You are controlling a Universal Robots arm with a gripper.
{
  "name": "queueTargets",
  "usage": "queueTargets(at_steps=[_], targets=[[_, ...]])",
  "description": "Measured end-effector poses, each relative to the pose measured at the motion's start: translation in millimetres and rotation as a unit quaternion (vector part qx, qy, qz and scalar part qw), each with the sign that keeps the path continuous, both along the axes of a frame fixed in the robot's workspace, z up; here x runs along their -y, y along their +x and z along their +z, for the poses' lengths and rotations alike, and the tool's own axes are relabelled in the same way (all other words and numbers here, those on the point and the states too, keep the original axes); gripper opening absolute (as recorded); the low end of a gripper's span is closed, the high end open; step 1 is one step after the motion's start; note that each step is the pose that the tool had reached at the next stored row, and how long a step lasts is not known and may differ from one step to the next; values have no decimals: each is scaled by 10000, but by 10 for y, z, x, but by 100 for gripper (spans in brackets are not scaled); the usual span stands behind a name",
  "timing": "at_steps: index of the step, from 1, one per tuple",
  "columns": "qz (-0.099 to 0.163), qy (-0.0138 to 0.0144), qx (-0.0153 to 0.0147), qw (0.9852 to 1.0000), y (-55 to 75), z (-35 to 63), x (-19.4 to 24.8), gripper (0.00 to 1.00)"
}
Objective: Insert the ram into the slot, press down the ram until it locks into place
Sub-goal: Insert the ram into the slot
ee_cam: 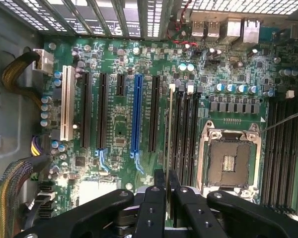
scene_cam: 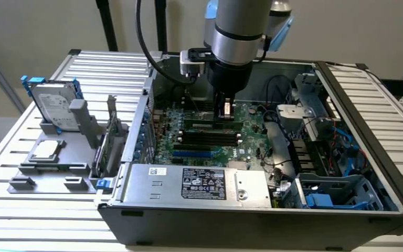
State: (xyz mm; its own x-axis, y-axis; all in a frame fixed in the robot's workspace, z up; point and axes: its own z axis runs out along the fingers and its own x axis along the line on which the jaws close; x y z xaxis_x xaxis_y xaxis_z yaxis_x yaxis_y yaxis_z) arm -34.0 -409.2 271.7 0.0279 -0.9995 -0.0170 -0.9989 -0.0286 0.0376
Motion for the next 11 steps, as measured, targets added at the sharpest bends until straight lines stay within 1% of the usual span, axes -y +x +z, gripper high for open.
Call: queueTargets(at_steps=[11], targets=[[0,0,0,10000,5,-200,-18,14]])
